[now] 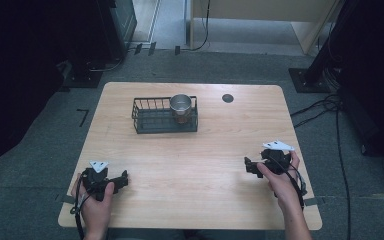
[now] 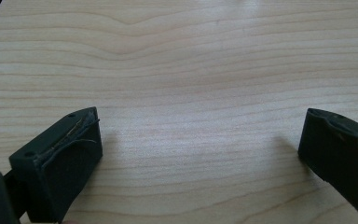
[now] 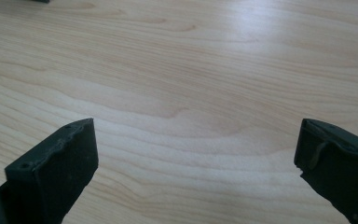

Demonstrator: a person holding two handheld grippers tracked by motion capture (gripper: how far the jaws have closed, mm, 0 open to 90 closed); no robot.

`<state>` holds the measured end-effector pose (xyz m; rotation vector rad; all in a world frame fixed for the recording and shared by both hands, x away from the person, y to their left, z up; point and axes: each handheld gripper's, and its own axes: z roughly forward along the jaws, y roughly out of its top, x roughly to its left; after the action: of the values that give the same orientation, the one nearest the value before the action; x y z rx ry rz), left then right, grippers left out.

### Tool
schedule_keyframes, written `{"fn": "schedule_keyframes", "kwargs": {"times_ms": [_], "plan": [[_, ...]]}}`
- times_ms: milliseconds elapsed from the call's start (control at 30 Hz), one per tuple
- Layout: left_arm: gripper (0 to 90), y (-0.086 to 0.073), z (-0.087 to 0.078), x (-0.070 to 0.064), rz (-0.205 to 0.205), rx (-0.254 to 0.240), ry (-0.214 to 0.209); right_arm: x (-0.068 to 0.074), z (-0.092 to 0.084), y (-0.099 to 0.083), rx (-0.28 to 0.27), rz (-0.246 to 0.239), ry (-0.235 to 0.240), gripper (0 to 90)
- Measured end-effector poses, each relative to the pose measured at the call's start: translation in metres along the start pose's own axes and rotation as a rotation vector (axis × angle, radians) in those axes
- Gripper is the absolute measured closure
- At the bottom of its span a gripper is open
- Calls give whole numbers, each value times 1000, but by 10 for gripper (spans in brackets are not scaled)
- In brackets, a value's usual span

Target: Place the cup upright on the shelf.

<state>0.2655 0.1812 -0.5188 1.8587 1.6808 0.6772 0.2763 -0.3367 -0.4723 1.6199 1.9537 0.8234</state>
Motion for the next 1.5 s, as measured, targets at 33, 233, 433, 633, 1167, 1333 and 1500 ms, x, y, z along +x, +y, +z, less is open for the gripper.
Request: {"fn": "schedule_keyframes", "kwargs": {"times_ms": [33,233,433,633,1167,1333,1500], "plan": [[0,0,0,0,0,0,0,-2,0,-2,0,3,-1,0],[0,0,0,0,0,0,0,-13,-5,-13,6,29,-15,0],[0,0,0,0,0,0,0,-23,-8,-24,11,50,-30,0],[0,0,0,0,0,1,0,-32,-11,-35,20,74,-47,0],[0,0,0,0,0,0,0,-57,-13,-67,47,123,-97,0],[0,0,0,0,0,0,0,-63,-15,-73,53,129,-111,0],[0,0,0,0,0,0,0,-68,-15,-79,61,137,-122,0]]}}
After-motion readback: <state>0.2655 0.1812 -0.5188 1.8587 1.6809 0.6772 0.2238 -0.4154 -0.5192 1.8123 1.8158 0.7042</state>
